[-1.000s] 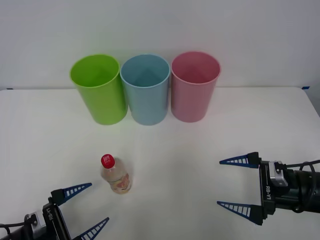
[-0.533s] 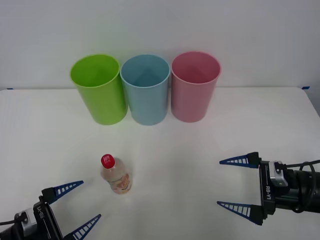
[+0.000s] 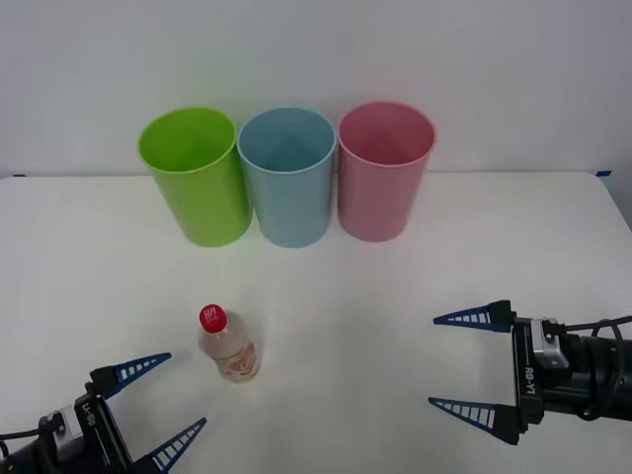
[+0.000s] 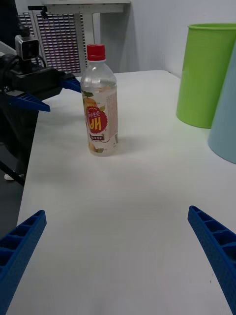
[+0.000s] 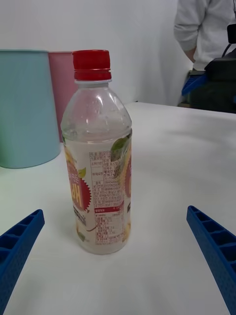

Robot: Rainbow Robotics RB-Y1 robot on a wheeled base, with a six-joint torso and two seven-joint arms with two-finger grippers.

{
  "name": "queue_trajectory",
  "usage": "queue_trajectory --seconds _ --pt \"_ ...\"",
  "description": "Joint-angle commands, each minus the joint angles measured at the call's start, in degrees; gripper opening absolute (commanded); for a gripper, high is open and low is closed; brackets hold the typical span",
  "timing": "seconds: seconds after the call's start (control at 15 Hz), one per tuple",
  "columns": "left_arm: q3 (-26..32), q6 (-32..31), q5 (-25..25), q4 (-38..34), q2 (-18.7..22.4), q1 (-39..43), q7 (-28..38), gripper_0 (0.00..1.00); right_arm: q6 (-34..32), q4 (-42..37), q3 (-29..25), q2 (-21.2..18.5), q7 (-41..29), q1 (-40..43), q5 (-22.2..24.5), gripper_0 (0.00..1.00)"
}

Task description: Put cans in the blue bin and PET bottles in the pink bin and trash in the green bin.

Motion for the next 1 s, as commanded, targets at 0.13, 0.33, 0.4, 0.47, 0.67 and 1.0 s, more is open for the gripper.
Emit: queue_trajectory --seconds 0.13,0.33,0.4,0.47,0.67,1.0 --pt "-0.1 2.1 -1.4 0.0 -0.6 -1.1 0.0 1.00 0.0 0.0 0.0 0.0 0.0 0.0 0.0 1.00" --pt "-0.4 3.4 -1.4 0.0 -1.2 -2.0 0.2 1.00 0.0 0.0 0.0 0.0 0.0 0.0 0.0 1.00" --pt "-0.9 3.6 -1.4 0.0 -1.3 -2.3 0.2 1.00 0.0 0.0 0.0 0.0 0.0 0.0 0.0 1.00" --pt "-1.3 4.2 -1.4 0.0 -1.3 -2.5 0.3 1.00 0.0 0.0 0.0 0.0 0.0 0.0 0.0 1.00" --pt "-2.9 5.8 -1.4 0.0 -1.4 -3.5 0.4 1.00 0.0 0.0 0.0 0.0 0.0 0.0 0.0 1.00" --pt "-4.9 8.7 -1.4 0.0 -3.2 -4.9 0.1 1.00 0.0 0.0 0.0 0.0 0.0 0.0 0.0 1.00"
